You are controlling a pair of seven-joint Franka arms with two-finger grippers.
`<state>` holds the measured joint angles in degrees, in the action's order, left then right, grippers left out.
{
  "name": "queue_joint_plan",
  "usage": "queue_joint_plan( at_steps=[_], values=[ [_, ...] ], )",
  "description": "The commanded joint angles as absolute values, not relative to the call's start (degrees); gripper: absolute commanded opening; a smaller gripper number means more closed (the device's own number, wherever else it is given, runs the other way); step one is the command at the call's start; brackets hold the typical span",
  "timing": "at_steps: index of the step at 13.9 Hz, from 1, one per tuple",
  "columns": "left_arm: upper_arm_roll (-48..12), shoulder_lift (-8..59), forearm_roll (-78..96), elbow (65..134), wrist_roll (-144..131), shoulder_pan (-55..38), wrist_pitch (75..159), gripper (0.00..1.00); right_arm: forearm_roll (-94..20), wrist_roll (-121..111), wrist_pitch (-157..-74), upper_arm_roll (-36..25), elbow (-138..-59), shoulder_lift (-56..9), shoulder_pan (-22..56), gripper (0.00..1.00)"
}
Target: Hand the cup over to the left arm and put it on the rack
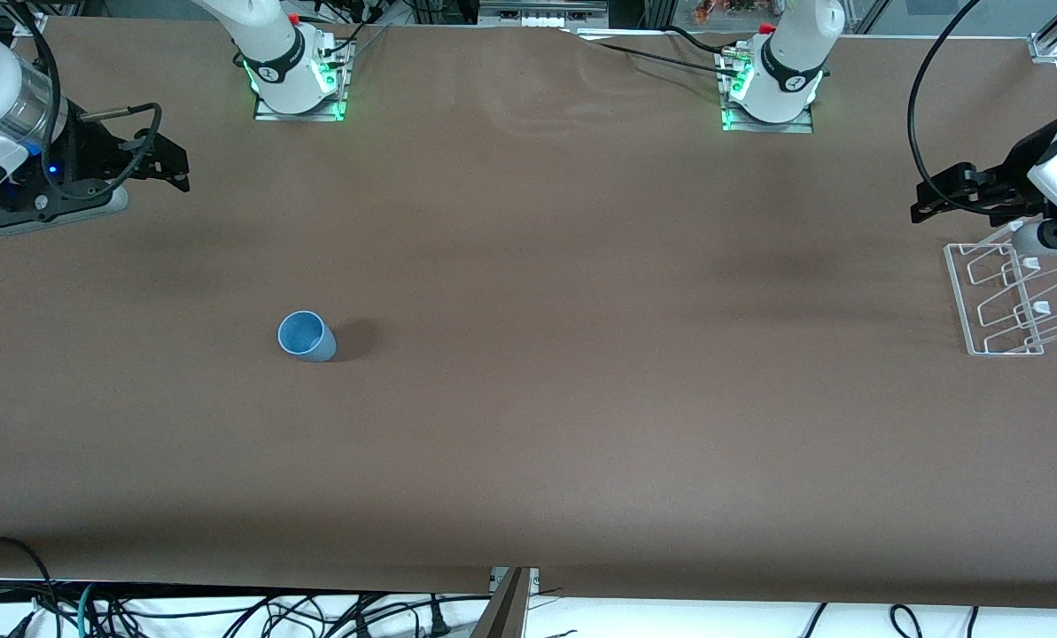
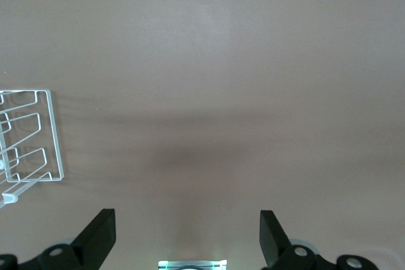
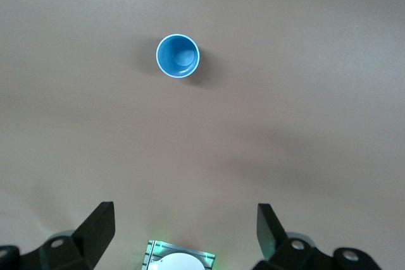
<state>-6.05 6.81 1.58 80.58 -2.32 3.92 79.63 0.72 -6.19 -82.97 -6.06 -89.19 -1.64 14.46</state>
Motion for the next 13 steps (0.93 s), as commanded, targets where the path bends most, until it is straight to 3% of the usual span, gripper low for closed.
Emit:
queue_joint_plan(
  at_steps=[1, 13],
  values=[
    [-6.1, 7.6, 1.8, 78.9, -2.9, 3.8, 79.7, 1.0, 1.7, -5.7, -81.9, -5.7, -87.5, -2.2, 14.5, 0.99],
    [-6.1, 7.7, 1.8, 78.9, -2.9, 3.9, 79.7, 1.0, 2.5, -5.5, -82.5, -5.6, -87.5, -2.2, 14.5, 0.99]
  ],
)
